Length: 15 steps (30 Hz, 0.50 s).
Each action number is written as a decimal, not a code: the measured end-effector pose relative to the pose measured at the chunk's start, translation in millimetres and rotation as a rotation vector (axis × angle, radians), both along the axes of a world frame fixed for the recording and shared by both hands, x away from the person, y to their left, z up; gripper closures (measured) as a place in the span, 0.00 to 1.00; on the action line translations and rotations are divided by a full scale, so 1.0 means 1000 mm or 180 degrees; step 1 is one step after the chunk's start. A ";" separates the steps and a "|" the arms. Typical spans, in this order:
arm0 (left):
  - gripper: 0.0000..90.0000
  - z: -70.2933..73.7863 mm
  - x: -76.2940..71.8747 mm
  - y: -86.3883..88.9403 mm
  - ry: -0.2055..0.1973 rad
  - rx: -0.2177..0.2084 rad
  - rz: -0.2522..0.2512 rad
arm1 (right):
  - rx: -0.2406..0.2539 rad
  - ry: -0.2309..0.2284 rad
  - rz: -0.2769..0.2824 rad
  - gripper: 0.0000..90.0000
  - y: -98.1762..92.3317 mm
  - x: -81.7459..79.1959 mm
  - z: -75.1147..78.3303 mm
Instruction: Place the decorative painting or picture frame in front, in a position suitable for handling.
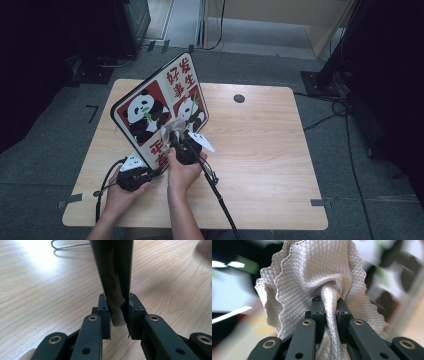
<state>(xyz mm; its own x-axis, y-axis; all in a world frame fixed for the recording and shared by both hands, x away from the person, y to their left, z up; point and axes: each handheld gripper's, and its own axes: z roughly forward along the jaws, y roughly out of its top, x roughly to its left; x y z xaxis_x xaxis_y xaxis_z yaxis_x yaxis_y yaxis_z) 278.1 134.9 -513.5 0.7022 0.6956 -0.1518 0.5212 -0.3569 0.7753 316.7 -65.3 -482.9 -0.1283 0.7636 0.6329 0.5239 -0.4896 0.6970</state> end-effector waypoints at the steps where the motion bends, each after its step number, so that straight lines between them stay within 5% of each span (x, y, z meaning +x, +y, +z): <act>1: 0.86 0.000 0.000 0.000 0.0003 -0.0002 0.0000 | -0.0034 0.0113 -0.0048 0.90 -0.002 -0.001 -0.010; 4: 0.86 0.000 0.000 0.000 0.0001 0.0004 -0.0001 | -0.0027 0.0339 -0.0170 0.91 -0.005 -0.005 -0.032; 7: 0.85 0.000 0.000 0.000 0.0004 0.0003 0.0003 | 0.0049 0.0352 -0.0209 0.91 -0.006 0.001 -0.024; 11: 0.85 0.000 0.000 -0.001 0.0005 -0.0011 0.0013 | 0.0149 -0.0023 -0.0082 0.91 -0.005 0.018 0.020; 15: 0.85 0.000 0.000 0.000 0.0014 -0.0017 0.0011 | -0.0163 -0.0515 0.0128 0.90 0.010 0.023 0.068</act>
